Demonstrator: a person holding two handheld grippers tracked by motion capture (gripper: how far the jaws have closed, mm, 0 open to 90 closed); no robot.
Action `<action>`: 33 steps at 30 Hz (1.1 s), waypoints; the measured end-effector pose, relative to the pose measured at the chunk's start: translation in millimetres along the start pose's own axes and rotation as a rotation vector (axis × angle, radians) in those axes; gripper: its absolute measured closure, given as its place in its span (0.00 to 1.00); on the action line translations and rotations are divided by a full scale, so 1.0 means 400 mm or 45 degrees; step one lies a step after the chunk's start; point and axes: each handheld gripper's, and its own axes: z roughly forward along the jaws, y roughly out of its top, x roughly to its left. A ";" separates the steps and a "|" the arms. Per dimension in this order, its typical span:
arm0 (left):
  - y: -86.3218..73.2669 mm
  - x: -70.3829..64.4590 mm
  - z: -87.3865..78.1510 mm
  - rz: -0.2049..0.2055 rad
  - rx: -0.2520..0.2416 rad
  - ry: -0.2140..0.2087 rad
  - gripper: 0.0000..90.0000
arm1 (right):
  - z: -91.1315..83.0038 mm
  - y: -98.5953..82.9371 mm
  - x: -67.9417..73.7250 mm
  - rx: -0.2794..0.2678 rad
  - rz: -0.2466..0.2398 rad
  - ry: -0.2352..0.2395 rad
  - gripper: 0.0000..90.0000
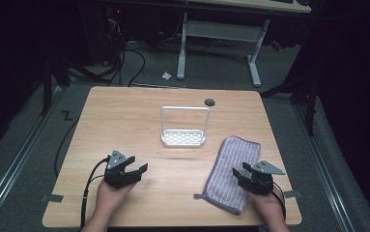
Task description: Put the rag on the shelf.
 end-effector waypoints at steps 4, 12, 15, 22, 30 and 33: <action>-0.001 0.002 0.001 -0.009 0.001 -0.004 0.42 | 0.002 -0.002 0.000 0.003 0.001 0.001 0.53; -0.003 0.001 0.004 -0.007 0.013 -0.011 0.42 | 0.005 -0.003 -0.003 0.016 0.003 -0.015 0.54; -0.006 0.002 0.004 -0.011 0.018 -0.011 0.42 | 0.012 -0.003 -0.004 0.054 0.000 -0.055 0.54; -0.002 0.008 0.000 -0.049 0.016 -0.041 0.50 | 0.034 0.011 0.011 0.200 -0.034 0.020 0.91; 0.004 -0.007 -0.001 -0.075 0.006 -0.070 0.59 | 0.034 0.009 0.082 0.203 -0.154 0.143 0.91; 0.008 -0.026 0.005 -0.055 0.016 -0.086 0.60 | 0.039 0.010 0.122 0.200 -0.187 0.191 0.91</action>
